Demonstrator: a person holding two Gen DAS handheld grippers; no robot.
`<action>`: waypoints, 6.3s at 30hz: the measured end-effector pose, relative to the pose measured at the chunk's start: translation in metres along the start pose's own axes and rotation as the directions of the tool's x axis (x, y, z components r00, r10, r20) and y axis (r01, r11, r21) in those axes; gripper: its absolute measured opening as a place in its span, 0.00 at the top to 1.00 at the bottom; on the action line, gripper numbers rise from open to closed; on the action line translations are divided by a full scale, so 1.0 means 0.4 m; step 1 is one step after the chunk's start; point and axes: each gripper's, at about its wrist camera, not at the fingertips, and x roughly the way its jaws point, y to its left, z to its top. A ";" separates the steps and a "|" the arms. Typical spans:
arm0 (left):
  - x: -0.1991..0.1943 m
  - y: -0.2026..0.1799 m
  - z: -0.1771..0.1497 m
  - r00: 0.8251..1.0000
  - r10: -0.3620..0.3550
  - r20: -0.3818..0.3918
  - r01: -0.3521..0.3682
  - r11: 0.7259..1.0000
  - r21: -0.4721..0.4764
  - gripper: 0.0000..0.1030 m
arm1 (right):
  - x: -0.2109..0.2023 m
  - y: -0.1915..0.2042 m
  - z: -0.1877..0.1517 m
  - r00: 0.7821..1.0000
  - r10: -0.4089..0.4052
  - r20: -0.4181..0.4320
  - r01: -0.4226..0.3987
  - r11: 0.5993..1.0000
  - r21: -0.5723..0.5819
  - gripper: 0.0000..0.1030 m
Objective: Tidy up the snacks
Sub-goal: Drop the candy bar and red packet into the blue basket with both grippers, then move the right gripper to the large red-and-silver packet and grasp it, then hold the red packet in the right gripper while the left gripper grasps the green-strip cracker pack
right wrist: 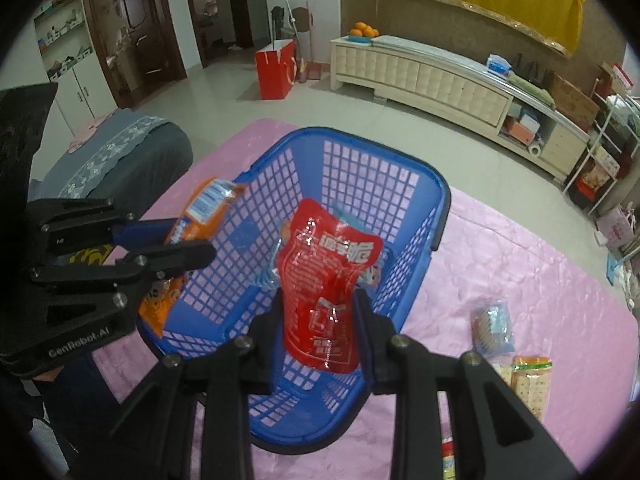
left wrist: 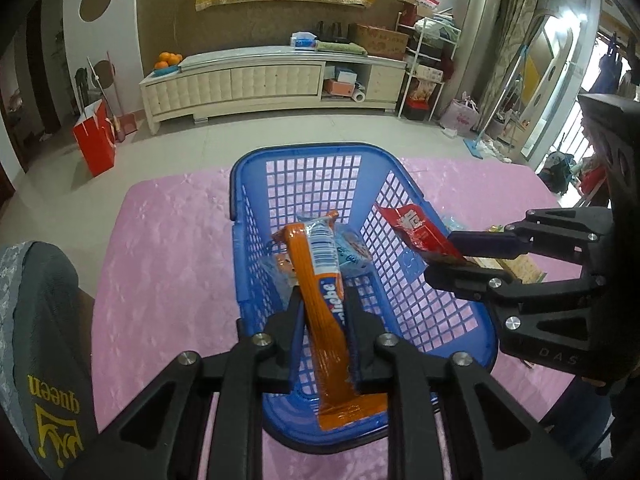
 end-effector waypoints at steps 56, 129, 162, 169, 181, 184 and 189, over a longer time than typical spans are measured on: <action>0.082 -0.517 -0.239 0.996 0.077 -0.054 -0.073 0.995 0.072 0.20 | -0.178 -0.306 -0.503 0.987 -0.152 0.049 0.150 0.988 0.049 0.15; 0.180 -0.548 -0.199 0.995 -0.003 -0.098 0.012 0.996 0.094 0.20 | -0.104 -0.429 -0.535 0.996 -0.072 -0.056 0.083 0.970 0.228 0.63; 0.548 -0.792 0.053 0.958 -0.134 -0.254 0.142 0.990 0.013 0.20 | -0.187 -0.698 -0.548 0.970 -0.241 0.004 0.226 0.914 0.338 0.63; 0.613 -0.825 0.082 0.953 -0.108 -0.284 0.117 0.993 0.015 0.20 | -0.159 -0.722 -0.562 0.974 -0.226 -0.009 0.214 0.908 0.361 0.63; 0.604 -0.918 0.042 0.956 -0.038 -0.290 0.103 0.972 0.212 0.35 | -0.146 -0.729 -0.575 0.982 -0.190 -0.018 0.181 0.894 0.410 0.63; 0.594 -0.932 0.029 0.957 -0.044 -0.286 0.113 0.967 0.229 0.36 | -0.154 -0.722 -0.573 0.982 -0.187 -0.016 0.177 0.892 0.417 0.63; 0.558 -0.915 0.010 0.959 -0.079 -0.272 0.138 0.969 0.204 0.36 | -0.177 -0.696 -0.570 0.983 -0.185 -0.006 0.171 0.897 0.407 0.63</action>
